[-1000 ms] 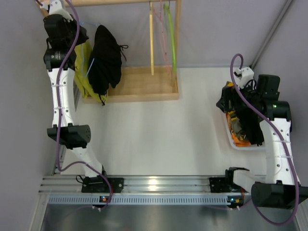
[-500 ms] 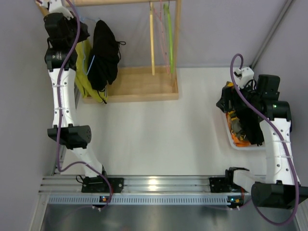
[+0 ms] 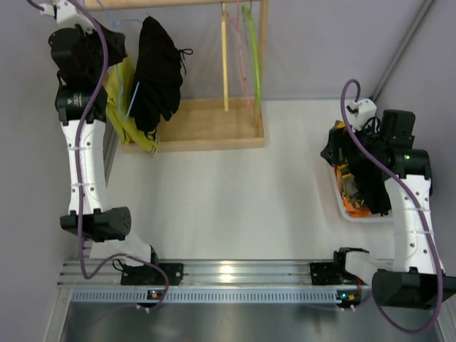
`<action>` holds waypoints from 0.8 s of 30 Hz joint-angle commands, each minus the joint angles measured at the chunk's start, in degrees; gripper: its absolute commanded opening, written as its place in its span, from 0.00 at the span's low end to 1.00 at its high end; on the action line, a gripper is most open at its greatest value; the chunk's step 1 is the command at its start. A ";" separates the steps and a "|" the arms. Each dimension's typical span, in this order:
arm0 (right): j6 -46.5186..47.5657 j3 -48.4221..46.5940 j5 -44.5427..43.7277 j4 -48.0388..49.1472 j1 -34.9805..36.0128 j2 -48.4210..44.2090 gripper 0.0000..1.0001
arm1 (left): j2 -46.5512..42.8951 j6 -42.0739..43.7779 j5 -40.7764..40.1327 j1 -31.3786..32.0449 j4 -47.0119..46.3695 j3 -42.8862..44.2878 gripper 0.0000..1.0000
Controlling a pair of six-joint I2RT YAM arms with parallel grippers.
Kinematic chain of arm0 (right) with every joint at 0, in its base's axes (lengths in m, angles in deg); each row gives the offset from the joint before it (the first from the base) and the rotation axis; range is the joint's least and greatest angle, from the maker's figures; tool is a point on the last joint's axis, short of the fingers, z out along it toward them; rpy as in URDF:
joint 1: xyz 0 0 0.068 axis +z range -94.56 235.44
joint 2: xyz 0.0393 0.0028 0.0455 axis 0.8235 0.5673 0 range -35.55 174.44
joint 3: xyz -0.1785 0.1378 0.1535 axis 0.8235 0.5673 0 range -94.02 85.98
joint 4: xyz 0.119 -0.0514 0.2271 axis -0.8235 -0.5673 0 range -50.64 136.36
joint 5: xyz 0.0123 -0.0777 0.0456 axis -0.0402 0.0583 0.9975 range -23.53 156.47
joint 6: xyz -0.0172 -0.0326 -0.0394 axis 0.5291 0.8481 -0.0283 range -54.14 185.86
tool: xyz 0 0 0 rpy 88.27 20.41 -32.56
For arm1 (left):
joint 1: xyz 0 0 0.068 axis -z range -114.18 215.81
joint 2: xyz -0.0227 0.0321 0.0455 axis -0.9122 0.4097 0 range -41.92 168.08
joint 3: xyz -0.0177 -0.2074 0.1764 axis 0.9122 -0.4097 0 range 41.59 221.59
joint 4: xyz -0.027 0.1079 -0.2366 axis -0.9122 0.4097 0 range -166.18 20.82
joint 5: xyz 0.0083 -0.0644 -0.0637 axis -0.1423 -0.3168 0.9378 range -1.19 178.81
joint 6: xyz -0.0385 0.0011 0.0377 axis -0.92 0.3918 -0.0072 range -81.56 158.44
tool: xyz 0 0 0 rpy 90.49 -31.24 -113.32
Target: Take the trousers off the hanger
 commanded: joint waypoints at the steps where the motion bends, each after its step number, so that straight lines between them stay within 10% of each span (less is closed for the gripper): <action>1: 0.87 -3.73 1.51 4.53 0.71 -1.08 0.99 | -9.62 -1.60 3.03 0.34 -10.40 -5.13 0.00; 14: -8.34 -4.61 8.28 21.47 4.05 -4.25 0.99 | -27.46 -7.22 6.72 0.34 -7.23 -25.88 0.00; 24: -5.64 1.10 -9.88 40.28 30.48 -4.00 0.99 | -34.41 -12.06 8.92 0.34 -2.75 -31.60 0.00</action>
